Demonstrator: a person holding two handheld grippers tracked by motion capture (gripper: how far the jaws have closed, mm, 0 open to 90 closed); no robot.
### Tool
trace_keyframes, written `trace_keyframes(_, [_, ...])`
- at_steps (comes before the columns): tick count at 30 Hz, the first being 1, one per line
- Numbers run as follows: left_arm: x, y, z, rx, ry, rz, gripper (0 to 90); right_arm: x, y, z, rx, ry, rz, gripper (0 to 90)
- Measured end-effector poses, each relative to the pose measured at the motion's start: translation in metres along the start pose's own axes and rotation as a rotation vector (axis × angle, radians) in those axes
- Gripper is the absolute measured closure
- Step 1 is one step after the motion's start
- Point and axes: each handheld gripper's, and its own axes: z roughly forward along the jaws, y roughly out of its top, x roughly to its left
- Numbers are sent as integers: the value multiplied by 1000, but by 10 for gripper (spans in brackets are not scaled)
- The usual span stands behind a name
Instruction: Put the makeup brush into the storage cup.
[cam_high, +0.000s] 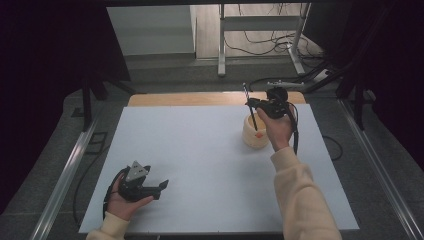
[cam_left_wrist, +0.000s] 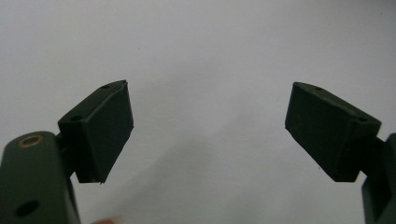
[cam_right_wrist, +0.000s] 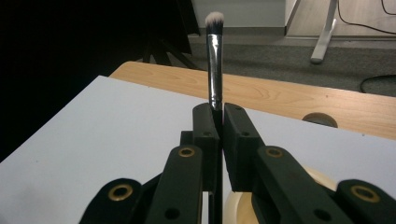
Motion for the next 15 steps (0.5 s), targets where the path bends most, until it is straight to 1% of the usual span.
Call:
trace_keyframes(4, [0, 0, 0, -1, 1, -1, 154, -3, 0, 4, -3, -17, -1, 834])
trace_keyframes(7, [1, 0, 0, -1, 1, -3, 154, -6, 1, 5, -15, -27, 1, 833])
trace_keyframes(10, [1, 0, 0, 0, 0, -2, 154, -10, 1, 7, -32, -35, 13, 833])
trace_keyframes(15, [1, 0, 0, 0, 0, -2, 154, -18, 0, 10, -42, -50, 30, 833])
